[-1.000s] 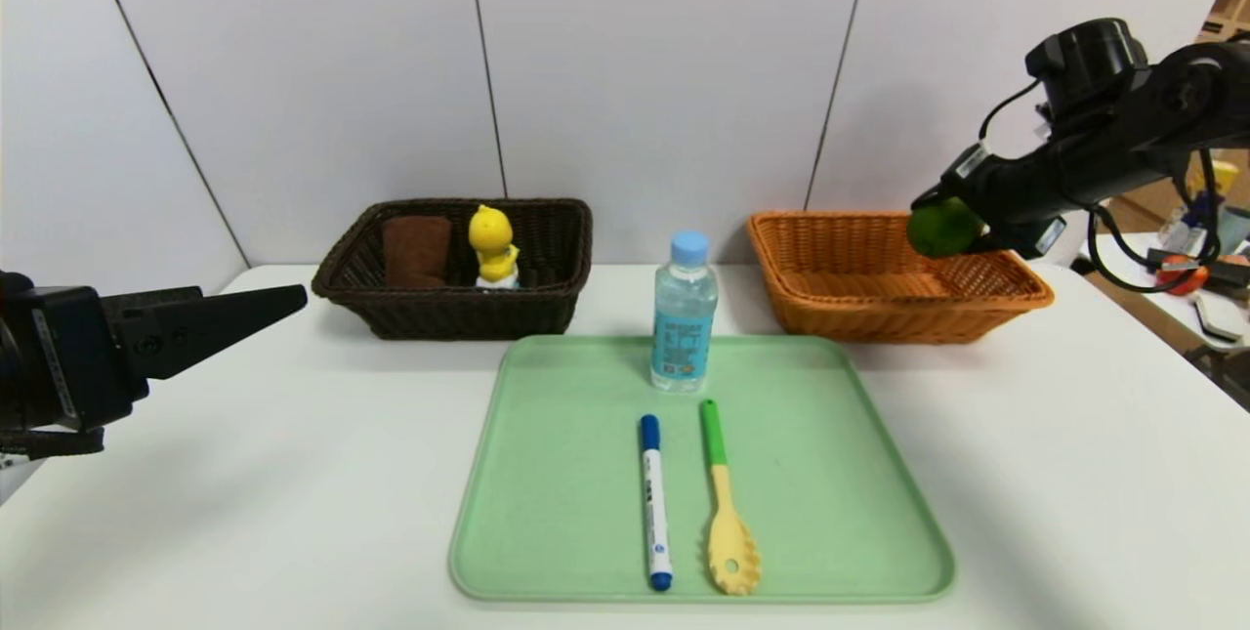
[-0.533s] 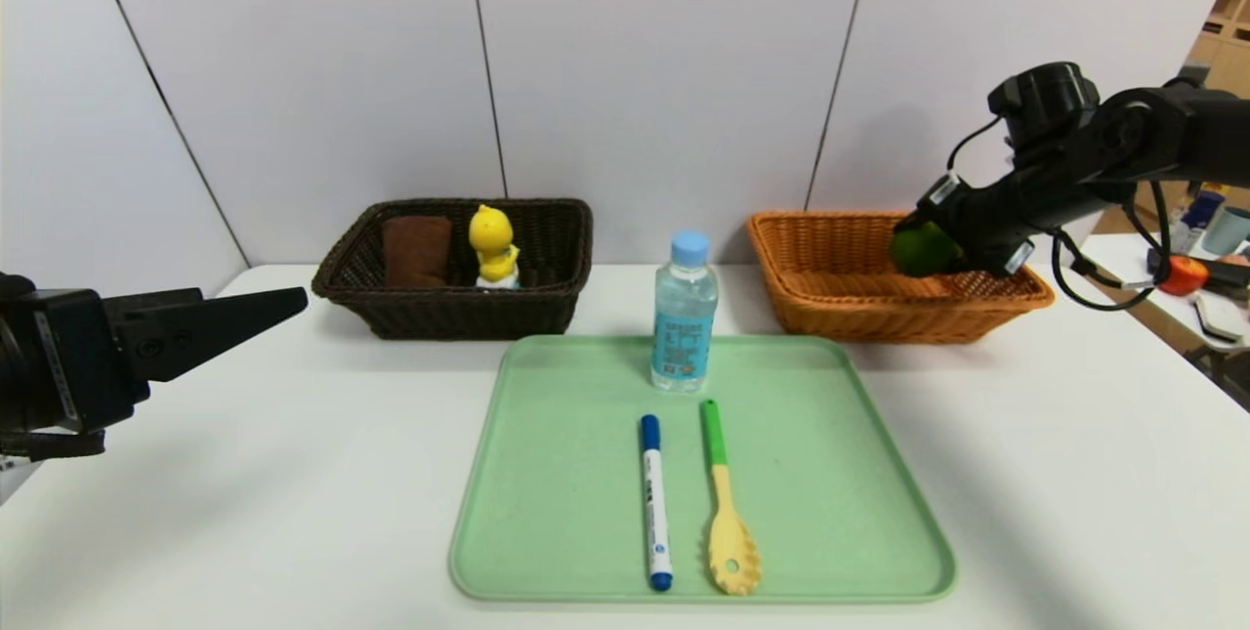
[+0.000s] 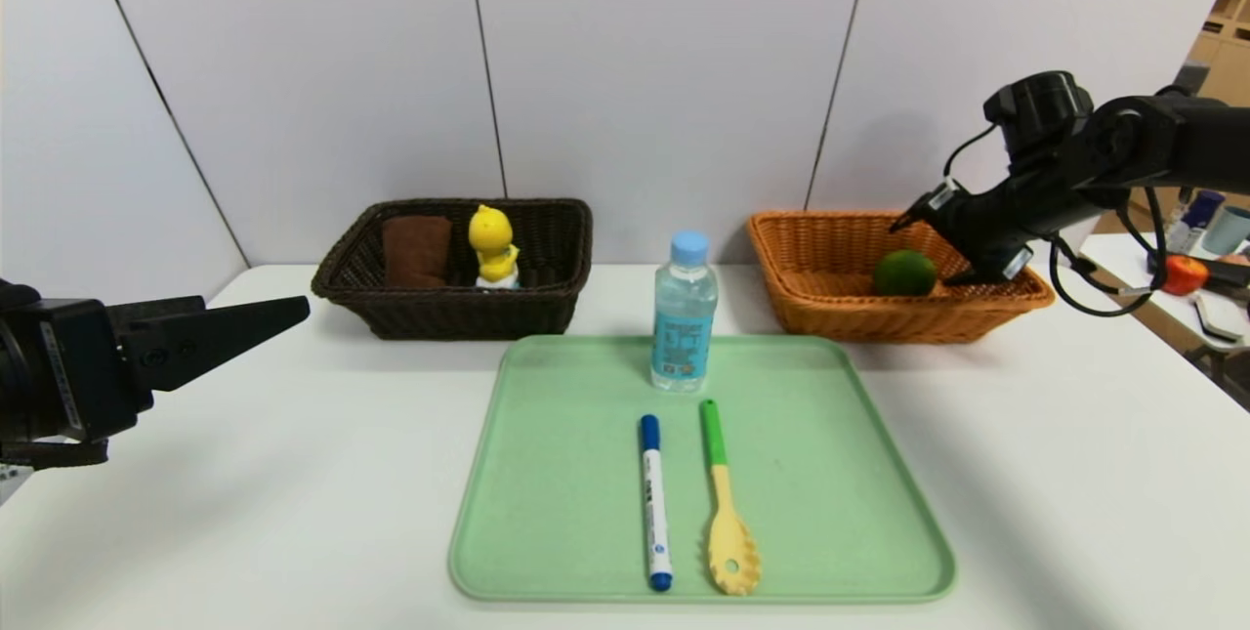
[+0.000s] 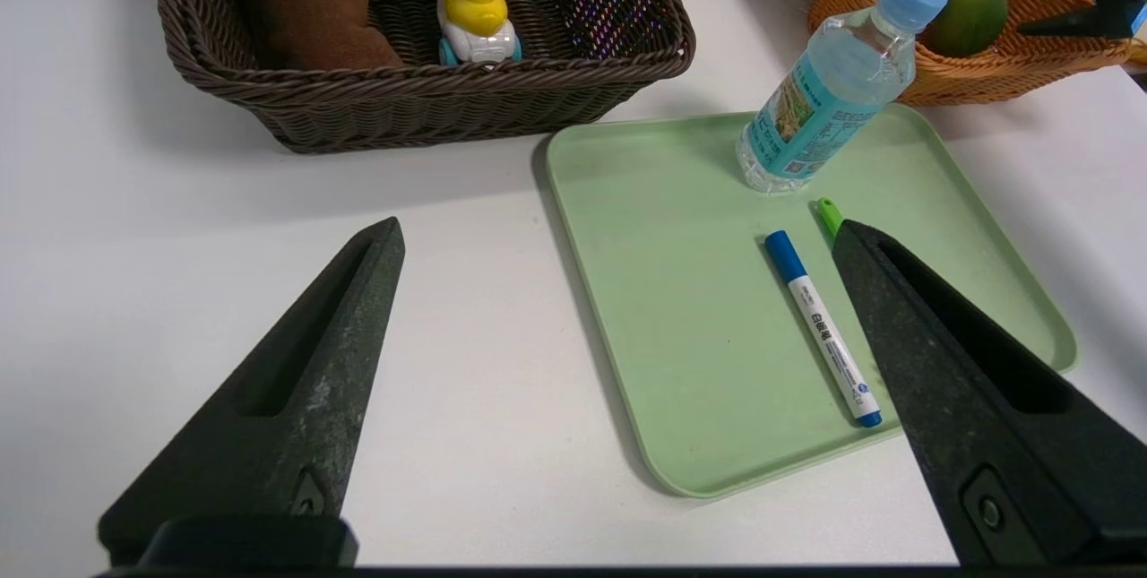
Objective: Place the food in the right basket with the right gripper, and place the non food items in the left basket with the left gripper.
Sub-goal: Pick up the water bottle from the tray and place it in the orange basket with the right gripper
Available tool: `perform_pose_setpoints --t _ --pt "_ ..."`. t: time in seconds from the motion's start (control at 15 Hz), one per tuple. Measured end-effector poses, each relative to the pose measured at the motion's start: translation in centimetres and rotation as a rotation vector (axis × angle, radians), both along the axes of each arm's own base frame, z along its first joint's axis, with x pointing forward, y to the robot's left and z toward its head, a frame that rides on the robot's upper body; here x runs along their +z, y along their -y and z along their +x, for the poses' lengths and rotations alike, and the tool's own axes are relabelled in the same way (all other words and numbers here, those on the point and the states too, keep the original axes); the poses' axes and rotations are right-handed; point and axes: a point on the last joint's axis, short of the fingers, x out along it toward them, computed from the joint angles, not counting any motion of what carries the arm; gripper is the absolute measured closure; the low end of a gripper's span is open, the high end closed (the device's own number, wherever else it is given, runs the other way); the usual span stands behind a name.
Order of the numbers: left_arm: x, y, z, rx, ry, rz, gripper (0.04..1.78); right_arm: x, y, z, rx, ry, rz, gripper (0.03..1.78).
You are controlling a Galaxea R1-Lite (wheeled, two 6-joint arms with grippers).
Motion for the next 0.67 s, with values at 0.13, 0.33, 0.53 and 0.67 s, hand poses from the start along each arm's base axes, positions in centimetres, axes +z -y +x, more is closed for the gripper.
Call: perform_pose_setpoints --t 0.13,0.33,0.53,0.67 --pt "0.0 0.0 0.0 0.002 -0.001 0.0 0.13 1.0 -0.2 -0.6 0.001 0.018 0.002 0.34" --pt "-0.2 0.0 -0.1 0.003 -0.004 0.001 0.13 4.8 -2.0 -3.1 0.045 0.088 -0.002 0.26" --pt "-0.3 -0.1 -0.1 0.005 -0.005 0.002 0.13 9.9 -7.3 -8.5 0.2 0.178 0.001 0.21" --pt "-0.4 -0.1 -0.3 0.006 -0.007 0.003 0.13 11.9 -11.3 -12.8 0.319 0.203 -0.014 0.18"
